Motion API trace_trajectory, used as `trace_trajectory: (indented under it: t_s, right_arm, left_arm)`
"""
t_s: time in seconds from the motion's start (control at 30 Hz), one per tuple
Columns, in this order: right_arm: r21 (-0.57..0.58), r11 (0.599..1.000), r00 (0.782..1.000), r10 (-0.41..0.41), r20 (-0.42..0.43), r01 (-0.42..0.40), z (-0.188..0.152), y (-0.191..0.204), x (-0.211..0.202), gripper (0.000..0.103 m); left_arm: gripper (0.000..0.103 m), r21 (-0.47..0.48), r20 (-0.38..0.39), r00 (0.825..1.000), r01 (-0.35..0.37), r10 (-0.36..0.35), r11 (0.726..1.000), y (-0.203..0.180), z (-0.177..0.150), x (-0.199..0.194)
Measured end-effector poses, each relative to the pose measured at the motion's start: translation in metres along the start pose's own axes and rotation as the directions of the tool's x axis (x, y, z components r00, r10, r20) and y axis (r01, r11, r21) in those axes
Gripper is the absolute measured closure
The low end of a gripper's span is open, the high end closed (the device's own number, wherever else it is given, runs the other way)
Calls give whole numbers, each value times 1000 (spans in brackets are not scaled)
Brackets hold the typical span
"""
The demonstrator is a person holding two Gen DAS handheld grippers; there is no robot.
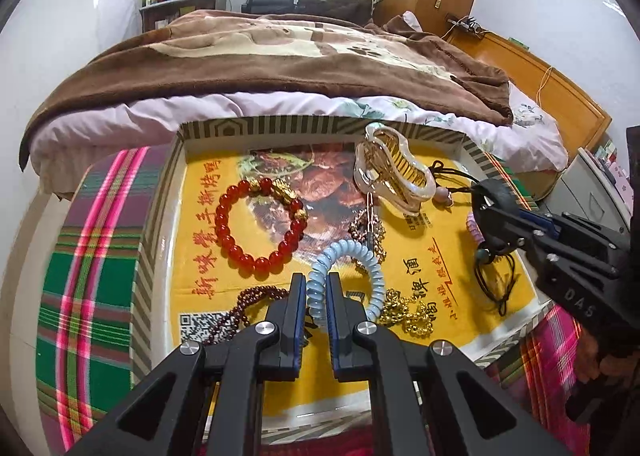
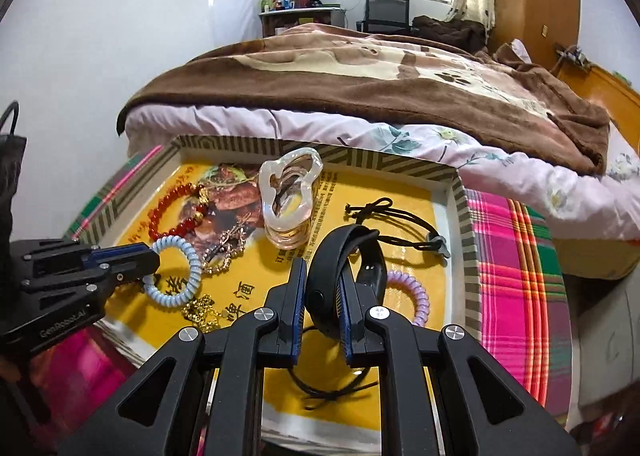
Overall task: Organize jewelry
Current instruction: 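Carry the blue coil and black band over the box lid, then lower both pieces onto the box lid and open both tools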
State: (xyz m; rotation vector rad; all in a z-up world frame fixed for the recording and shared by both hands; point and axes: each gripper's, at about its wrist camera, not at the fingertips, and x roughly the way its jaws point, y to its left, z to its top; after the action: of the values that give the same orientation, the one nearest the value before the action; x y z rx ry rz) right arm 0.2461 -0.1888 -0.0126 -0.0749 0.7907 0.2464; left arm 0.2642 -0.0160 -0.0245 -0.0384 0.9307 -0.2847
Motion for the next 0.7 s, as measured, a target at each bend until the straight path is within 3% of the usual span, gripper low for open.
trace_trajectory:
  t_s: [0.27,0.3,0.37,0.4,0.43,0.7]
  right_arm:
    - [-27,999,1000,-30,4,31,0,7,4,88]
    - [-24,999,999,-32,7,32,1,6,4,88]
    - [-20,999,999,-33,6,34,1,5,4,88]
    - [-18,999,999,-36,6,36,1,5,3,86]
    - [-19,999,999,-39,7,39,1,5,2,85]
    - [-12,1000,999,-26,32,26,2,8,-4,66]
  left_arm:
    - [93,-9,-19,1000,-3,2,1000,-2,0,5]
    - [90,-6,-15,1000,-7,7,1000,-3,0,5]
    - [74,-3,-17,1000,-12,12,1000,-4,0,4]
    - [60,-7,-16,1000,-14,14,1000,-4,0,4]
    - [53,-14,-13,1000,-18,18,1000,-3,-1,3]
    - [47,-9,2,1000,-29,29,1000,-7,-2,-4]
